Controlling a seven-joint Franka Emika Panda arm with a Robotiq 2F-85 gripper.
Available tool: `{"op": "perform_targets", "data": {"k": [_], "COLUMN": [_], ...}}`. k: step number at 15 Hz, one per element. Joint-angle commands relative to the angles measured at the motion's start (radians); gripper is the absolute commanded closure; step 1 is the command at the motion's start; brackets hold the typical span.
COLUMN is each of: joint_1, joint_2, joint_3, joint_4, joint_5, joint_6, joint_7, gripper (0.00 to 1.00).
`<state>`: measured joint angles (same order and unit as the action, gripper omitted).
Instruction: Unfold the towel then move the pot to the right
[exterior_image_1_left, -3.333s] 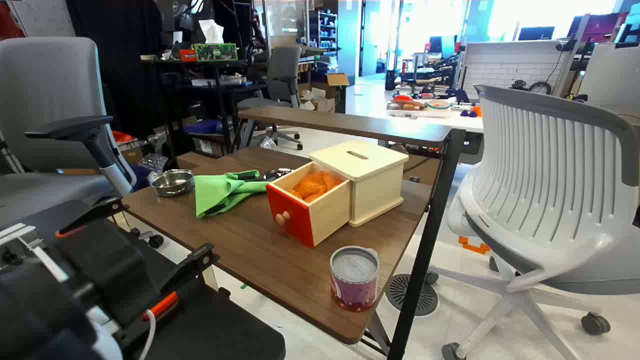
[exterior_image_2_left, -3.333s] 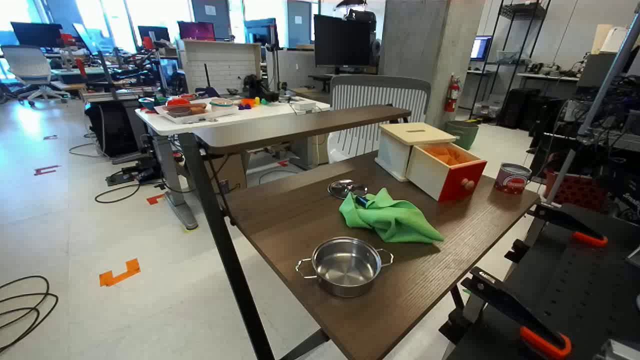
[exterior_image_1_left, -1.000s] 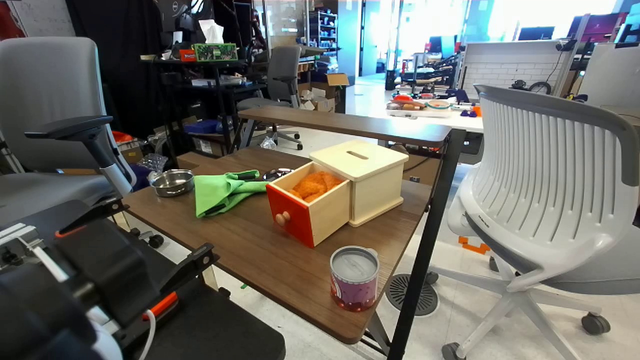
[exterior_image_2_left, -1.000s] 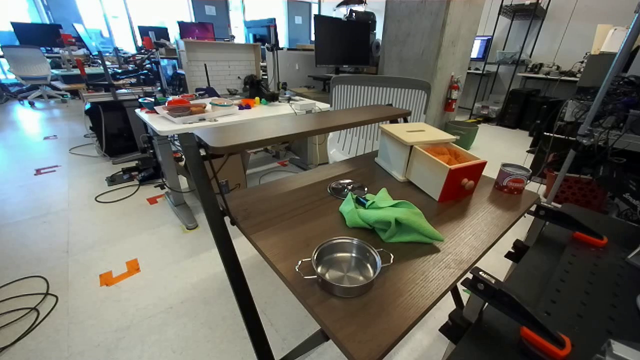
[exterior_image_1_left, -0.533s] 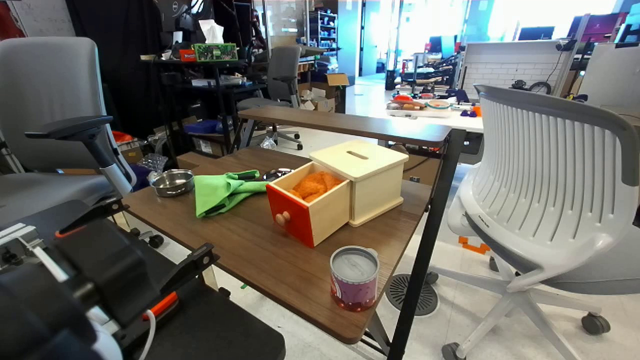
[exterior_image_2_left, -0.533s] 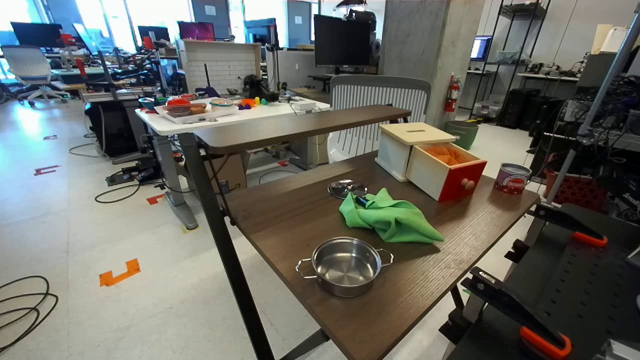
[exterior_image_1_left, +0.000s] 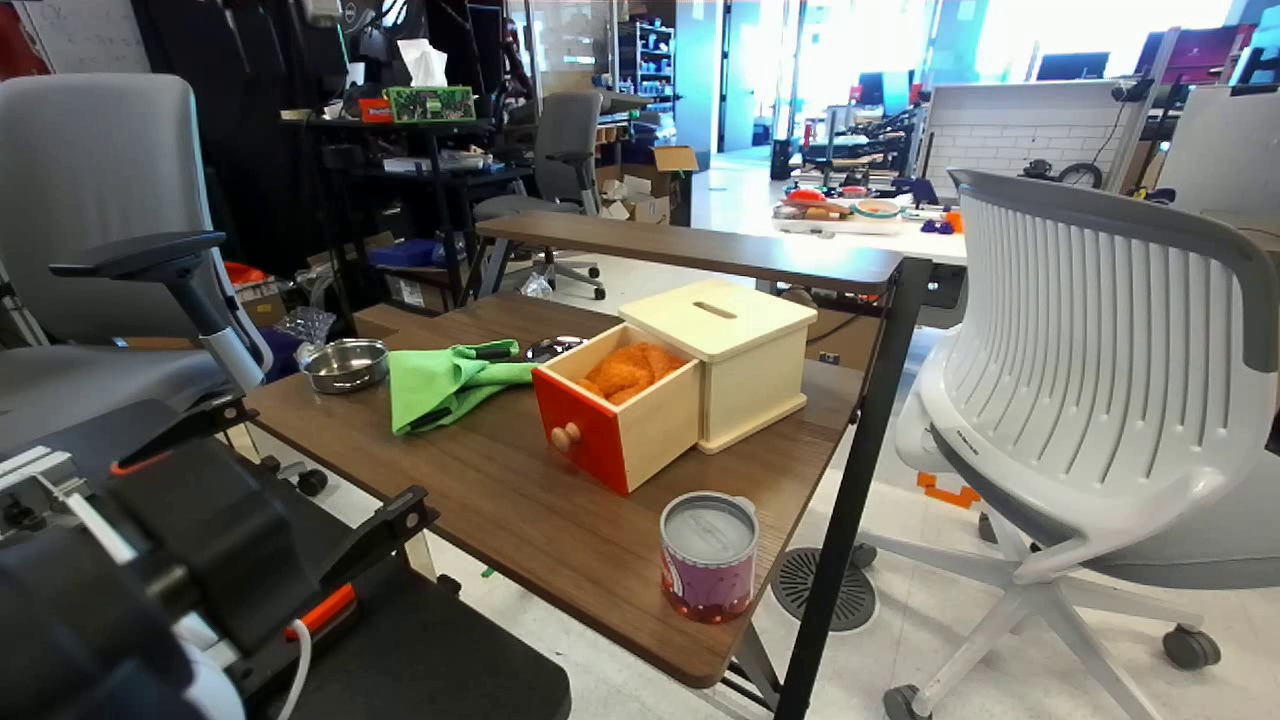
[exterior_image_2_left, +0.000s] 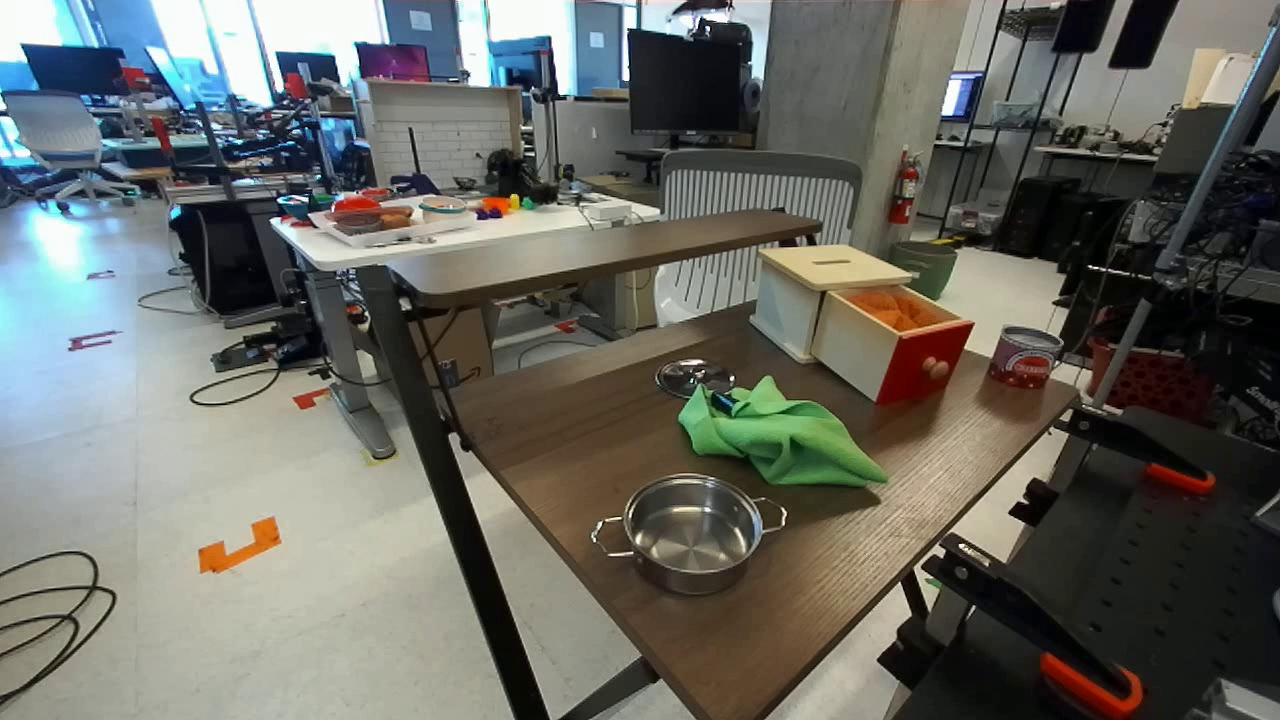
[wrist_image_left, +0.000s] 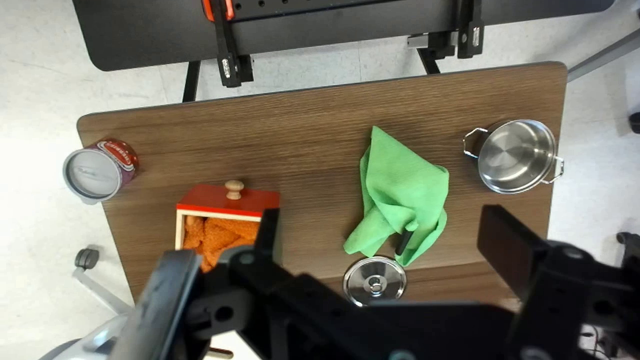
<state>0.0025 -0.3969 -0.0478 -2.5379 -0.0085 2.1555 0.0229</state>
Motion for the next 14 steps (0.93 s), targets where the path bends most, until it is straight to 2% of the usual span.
{"op": "perform_targets", "data": {"k": [1,7,12,14], "joint_1": [-0.029,-0.062,-0.023,-0.01], "joint_2": [0.076,0.209,0.368,0.432], "joint_3": [-0.017,-0.033,-0.007,0.018], "joint_4": [-0.005,-0.048,-0.039,-0.034], "joint_5": [0.001,0.001,0.106,0.114], "joint_6": [0.076,0.235,0.451,0.539], "joint_7": [-0.037,-0.044,-0.041,-0.022], "gripper": [0.0,0.0,0.0,0.0]}}
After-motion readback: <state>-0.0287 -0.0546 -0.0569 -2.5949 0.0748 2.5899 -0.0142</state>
